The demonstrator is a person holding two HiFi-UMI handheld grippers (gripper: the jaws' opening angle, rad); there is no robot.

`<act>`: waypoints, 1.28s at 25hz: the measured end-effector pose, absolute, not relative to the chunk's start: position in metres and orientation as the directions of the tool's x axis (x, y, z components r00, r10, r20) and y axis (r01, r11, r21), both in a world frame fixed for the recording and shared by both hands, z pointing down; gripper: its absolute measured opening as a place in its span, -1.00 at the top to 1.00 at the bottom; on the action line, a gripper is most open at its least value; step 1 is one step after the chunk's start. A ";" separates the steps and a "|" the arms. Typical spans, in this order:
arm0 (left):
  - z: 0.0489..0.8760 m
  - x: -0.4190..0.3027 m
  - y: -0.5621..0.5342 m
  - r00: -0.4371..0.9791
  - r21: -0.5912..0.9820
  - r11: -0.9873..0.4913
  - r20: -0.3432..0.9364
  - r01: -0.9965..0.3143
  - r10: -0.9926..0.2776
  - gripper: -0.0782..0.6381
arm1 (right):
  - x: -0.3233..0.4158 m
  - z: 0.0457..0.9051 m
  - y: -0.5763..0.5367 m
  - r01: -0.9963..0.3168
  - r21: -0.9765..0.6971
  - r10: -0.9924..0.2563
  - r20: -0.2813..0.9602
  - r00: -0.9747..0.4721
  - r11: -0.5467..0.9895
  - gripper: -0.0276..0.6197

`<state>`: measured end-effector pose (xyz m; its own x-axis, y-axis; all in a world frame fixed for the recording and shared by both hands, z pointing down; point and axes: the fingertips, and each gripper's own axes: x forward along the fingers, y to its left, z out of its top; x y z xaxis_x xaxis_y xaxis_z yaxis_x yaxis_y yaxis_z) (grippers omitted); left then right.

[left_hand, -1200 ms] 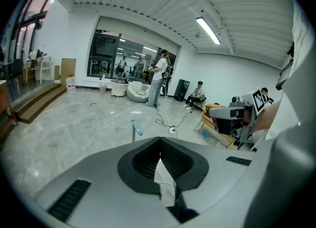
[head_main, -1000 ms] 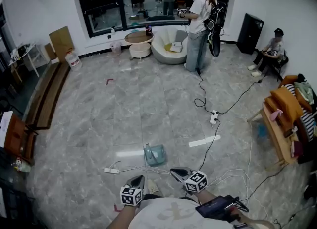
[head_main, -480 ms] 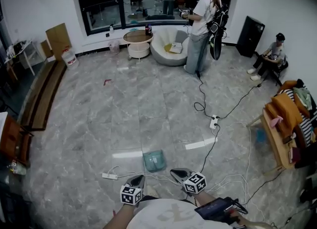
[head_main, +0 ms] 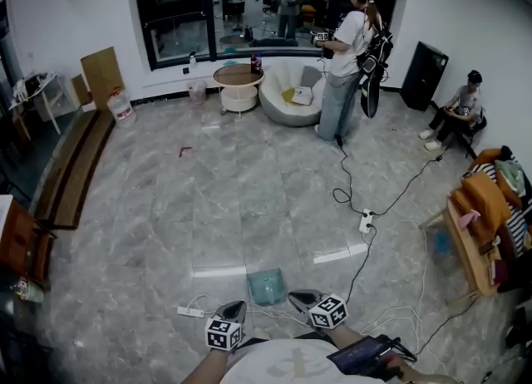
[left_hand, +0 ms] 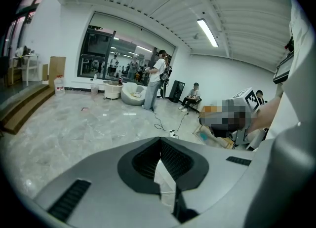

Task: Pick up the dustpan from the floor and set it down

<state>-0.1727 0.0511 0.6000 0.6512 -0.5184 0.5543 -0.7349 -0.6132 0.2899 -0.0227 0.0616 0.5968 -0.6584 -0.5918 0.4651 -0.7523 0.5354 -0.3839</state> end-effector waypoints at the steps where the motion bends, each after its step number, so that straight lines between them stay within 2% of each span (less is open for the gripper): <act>1: 0.601 -0.177 0.049 0.650 0.293 -0.609 0.554 -0.737 -0.520 0.75 | -0.025 0.599 0.057 -0.752 -0.385 -0.588 0.470 -0.658 0.535 0.87; 14: 0.621 -0.204 0.045 0.585 0.314 -0.506 0.574 -0.803 -0.573 0.75 | -0.036 0.644 0.026 -0.722 -0.394 -0.488 0.545 -0.682 0.569 0.87; 18: 0.621 -0.216 0.033 0.537 0.287 -0.460 0.561 -0.840 -0.630 0.75 | -0.041 0.664 0.011 -0.707 -0.397 -0.456 0.561 -0.691 0.585 0.87; 24: 0.608 -0.208 0.038 0.485 0.327 -0.358 0.573 -0.875 -0.661 0.75 | -0.034 0.671 0.001 -0.683 -0.410 -0.346 0.637 -0.689 0.604 0.86; 32: 0.609 -0.232 0.059 0.373 0.322 -0.209 0.622 -0.923 -0.689 0.75 | -0.053 0.694 -0.019 -0.659 -0.497 -0.289 0.628 -0.722 0.565 0.85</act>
